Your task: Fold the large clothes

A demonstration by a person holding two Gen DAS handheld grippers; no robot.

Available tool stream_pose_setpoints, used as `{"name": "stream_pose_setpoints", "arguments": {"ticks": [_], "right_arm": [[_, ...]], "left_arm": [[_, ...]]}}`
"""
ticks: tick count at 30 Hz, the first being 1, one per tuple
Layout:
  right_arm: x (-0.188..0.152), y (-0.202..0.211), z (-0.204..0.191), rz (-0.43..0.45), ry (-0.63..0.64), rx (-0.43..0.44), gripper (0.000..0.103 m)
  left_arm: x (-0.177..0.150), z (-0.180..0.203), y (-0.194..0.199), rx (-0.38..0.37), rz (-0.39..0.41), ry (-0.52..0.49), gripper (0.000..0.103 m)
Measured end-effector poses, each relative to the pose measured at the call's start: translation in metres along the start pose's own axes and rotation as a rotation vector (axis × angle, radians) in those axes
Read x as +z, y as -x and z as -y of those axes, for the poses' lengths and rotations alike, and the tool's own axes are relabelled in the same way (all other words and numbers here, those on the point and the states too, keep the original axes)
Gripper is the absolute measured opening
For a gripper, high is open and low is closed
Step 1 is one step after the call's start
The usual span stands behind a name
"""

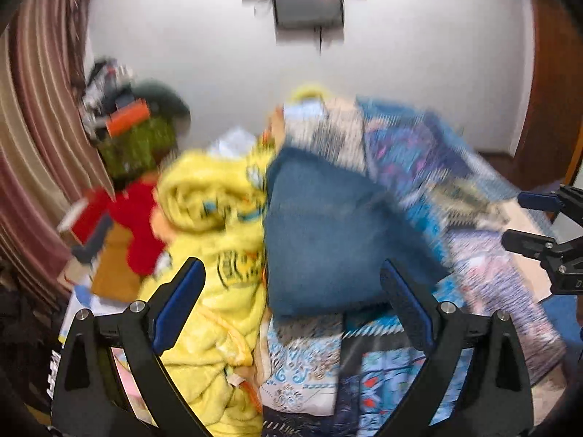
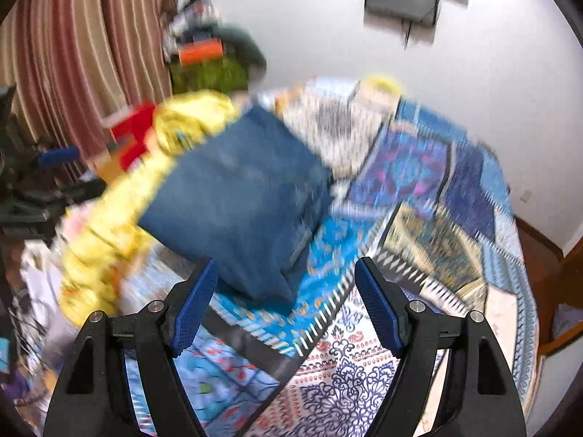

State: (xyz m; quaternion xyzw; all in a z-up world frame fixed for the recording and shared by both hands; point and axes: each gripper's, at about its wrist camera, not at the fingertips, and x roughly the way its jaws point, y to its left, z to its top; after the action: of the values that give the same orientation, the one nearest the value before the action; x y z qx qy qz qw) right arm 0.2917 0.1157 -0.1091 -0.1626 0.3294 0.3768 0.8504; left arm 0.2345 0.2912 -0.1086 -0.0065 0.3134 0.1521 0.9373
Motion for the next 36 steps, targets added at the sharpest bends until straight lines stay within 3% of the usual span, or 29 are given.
{"name": "stream_pose_setpoints", "arguments": {"ticks": [4, 11, 16, 18, 24, 36], "right_arm": [[0.014, 0.069, -0.01, 0.151, -0.003, 0.004, 0.075], [0.008, 0.172, -0.036, 0.4, 0.007, -0.003, 0.076], [-0.008, 0.22, -0.05, 0.518, -0.031, 0.014, 0.076], [-0.015, 0.233, -0.056, 0.559, -0.027, -0.005, 0.077], [-0.033, 0.252, -0.069, 0.649, -0.054, -0.071, 0.079], [-0.035, 0.258, -0.067, 0.633, -0.104, -0.089, 0.083]], "left_arm": [[0.011, 0.015, 0.081, -0.021, 0.159, 0.02, 0.098], [0.006, 0.035, 0.188, -0.082, 0.357, 0.08, 0.098], [-0.012, 0.057, 0.241, -0.04, 0.469, 0.063, 0.098], [-0.02, 0.062, 0.254, -0.014, 0.5, 0.071, 0.098], [-0.033, 0.066, 0.283, -0.029, 0.564, 0.151, 0.098], [-0.041, 0.064, 0.292, 0.003, 0.574, 0.164, 0.1]]}}
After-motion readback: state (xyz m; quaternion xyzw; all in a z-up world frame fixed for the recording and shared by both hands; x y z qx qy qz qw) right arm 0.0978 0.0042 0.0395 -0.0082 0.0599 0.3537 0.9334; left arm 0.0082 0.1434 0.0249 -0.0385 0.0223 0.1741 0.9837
